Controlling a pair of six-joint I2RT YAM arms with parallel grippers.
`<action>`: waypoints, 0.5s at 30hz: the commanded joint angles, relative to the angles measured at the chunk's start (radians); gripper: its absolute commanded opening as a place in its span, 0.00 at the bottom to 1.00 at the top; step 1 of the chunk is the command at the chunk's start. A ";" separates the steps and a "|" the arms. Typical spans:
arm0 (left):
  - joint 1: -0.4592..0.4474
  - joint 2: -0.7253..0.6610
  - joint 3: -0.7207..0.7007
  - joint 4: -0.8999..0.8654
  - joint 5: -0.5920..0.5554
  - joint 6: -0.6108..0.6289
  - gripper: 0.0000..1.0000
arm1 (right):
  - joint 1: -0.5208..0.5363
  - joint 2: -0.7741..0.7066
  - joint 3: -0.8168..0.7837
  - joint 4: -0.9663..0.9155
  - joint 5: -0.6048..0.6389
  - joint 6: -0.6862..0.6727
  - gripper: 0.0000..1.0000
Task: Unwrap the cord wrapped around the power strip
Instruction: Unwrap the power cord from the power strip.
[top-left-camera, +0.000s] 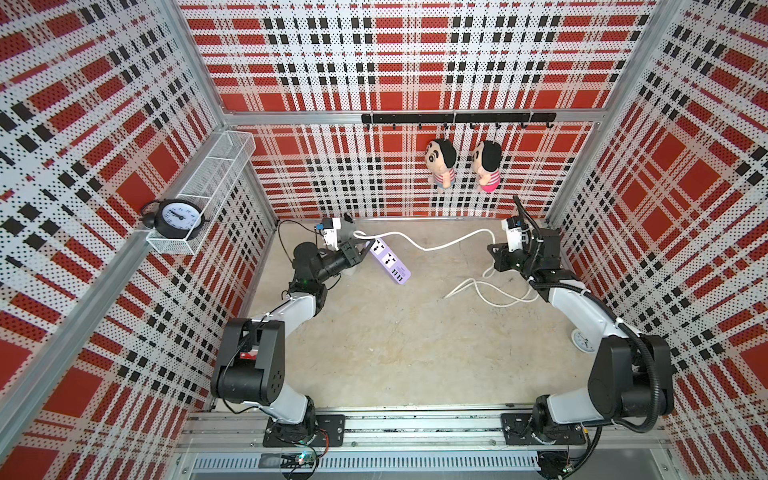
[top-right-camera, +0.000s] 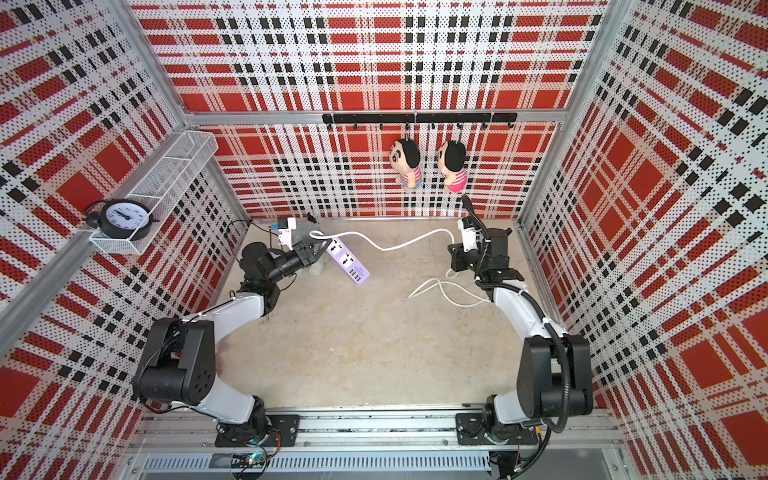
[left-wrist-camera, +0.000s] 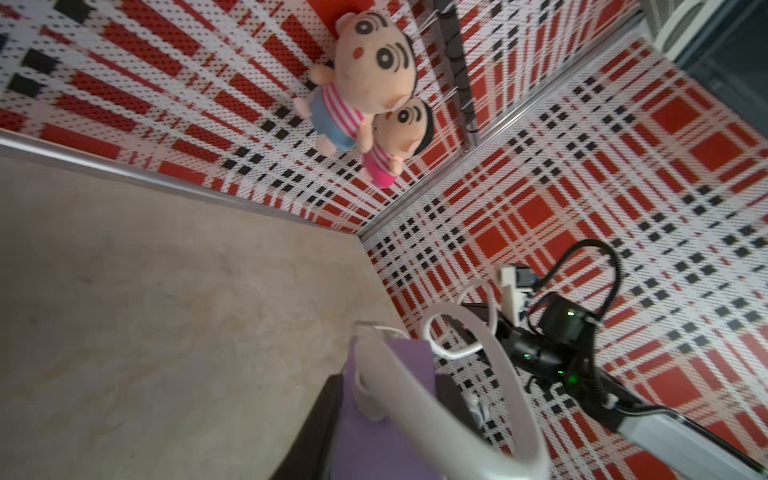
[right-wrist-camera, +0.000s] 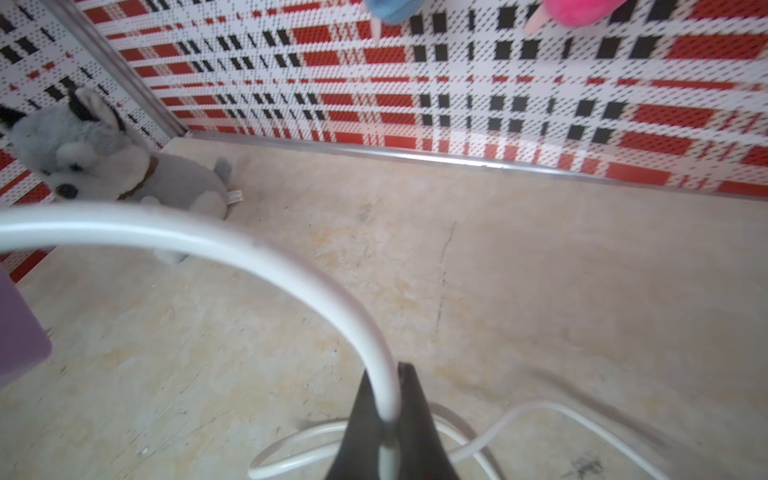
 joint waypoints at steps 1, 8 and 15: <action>-0.041 -0.016 0.092 -0.372 -0.092 0.290 0.00 | -0.021 -0.022 0.026 -0.062 0.064 -0.018 0.00; -0.119 0.048 0.191 -0.644 -0.121 0.413 0.00 | -0.021 0.034 0.150 -0.092 0.092 -0.063 0.00; -0.135 0.073 0.199 -0.728 -0.076 0.438 0.00 | -0.038 0.184 0.344 -0.205 0.164 -0.124 0.00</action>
